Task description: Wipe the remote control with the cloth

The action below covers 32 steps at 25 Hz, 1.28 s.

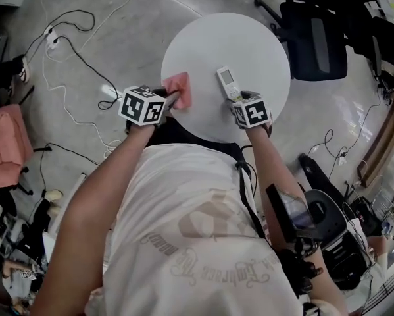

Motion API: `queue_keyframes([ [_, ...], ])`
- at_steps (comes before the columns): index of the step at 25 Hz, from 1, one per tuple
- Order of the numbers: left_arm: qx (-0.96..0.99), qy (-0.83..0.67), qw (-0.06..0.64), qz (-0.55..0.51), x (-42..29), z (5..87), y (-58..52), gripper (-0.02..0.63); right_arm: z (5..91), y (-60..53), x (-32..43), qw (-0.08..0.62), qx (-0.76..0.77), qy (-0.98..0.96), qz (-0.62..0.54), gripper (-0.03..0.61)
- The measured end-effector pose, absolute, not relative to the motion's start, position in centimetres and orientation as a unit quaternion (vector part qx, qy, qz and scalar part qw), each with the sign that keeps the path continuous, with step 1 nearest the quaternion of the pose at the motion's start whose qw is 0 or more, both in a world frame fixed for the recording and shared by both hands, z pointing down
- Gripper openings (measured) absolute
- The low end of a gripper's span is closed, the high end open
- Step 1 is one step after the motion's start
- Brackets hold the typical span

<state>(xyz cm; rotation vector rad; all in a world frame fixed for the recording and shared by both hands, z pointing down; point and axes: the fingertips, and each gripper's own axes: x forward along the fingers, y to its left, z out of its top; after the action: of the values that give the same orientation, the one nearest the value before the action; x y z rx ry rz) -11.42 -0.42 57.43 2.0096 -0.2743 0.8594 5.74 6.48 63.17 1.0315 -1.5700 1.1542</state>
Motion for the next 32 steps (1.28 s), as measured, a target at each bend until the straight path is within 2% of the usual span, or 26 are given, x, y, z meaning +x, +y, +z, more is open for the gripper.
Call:
queue_keyframes([
  [4,0.813,-0.077,0.468,0.337,-10.3,57.4,0.4,0.018,62.4,7.4,5.3,0.358,0.447,-0.63,0.524,0.249],
  [9,0.812,-0.027,0.505,0.293,-7.5,55.3,1.7,0.018,59.5,7.3,5.3,0.2,0.482,-0.632,0.574,0.249],
  [17,0.821,0.122,0.52,0.199,-2.1,49.2,5.0,0.018,48.7,4.4,3.3,-0.088,0.421,-0.714,0.553,0.249],
  [20,0.818,0.167,0.52,0.179,-0.7,47.2,6.3,0.018,44.6,3.9,3.3,-0.174,0.384,-0.738,0.528,0.25],
  [23,0.816,0.187,0.523,0.16,0.4,45.7,6.8,0.018,42.3,3.8,3.3,-0.216,0.355,-0.756,0.506,0.25],
  [25,0.817,0.189,0.521,0.158,0.9,45.1,6.9,0.02,41.7,3.8,3.2,-0.22,0.348,-0.763,0.498,0.25],
  [32,0.822,0.166,0.526,0.144,1.5,44.4,5.5,0.018,42.5,4.9,2.6,-0.16,0.346,-0.776,0.502,0.249],
])
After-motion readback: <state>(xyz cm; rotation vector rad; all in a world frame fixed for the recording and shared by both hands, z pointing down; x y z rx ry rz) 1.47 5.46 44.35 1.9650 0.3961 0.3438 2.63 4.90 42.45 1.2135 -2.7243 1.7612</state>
